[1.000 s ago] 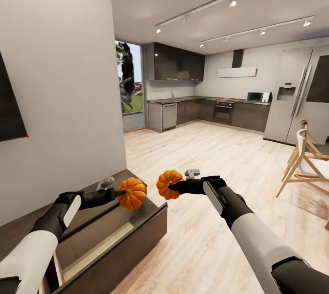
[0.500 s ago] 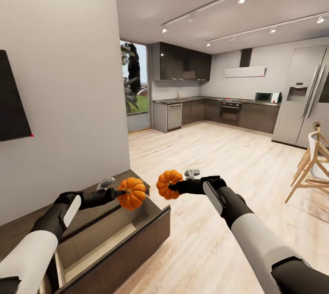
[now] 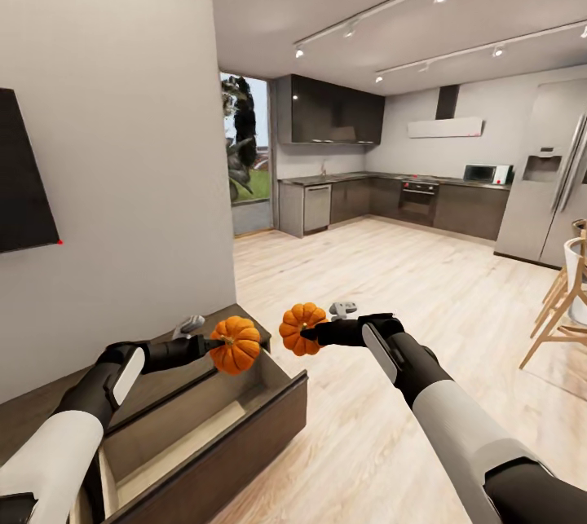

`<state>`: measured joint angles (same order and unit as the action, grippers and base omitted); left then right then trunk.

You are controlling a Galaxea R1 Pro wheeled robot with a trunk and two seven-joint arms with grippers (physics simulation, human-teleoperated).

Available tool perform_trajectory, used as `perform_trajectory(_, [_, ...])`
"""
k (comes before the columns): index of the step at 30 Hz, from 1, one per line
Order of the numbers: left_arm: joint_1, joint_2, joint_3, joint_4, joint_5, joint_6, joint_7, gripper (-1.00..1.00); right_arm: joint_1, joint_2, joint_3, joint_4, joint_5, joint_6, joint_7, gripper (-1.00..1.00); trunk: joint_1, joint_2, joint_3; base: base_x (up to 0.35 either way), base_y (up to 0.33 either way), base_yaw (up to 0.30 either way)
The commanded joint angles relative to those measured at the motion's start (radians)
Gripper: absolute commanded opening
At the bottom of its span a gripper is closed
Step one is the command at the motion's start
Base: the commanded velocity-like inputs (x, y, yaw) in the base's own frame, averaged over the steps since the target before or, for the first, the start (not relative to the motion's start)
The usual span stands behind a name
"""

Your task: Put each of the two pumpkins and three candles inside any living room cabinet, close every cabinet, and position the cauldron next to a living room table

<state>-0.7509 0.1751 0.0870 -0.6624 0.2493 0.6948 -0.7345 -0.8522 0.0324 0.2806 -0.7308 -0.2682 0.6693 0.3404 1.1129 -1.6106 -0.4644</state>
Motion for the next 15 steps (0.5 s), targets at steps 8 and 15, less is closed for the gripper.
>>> perform_trajectory(8, [-0.001, 0.000, 0.003, 0.000, 0.002, 0.006, 0.000, -1.00, -0.001, 0.000, 0.000, -0.001, -0.002, 0.005, 0.000, -1.00, 0.000, -0.001, -0.001, 0.160, -0.072, 0.224])
perform_trajectory(15, [-0.001, 0.000, 0.002, 0.000, 0.002, 0.006, 0.000, -1.00, -0.001, 0.000, -0.001, -0.001, -0.002, 0.004, 0.000, -1.00, 0.000, -0.001, -0.001, 0.011, -0.005, 0.057])
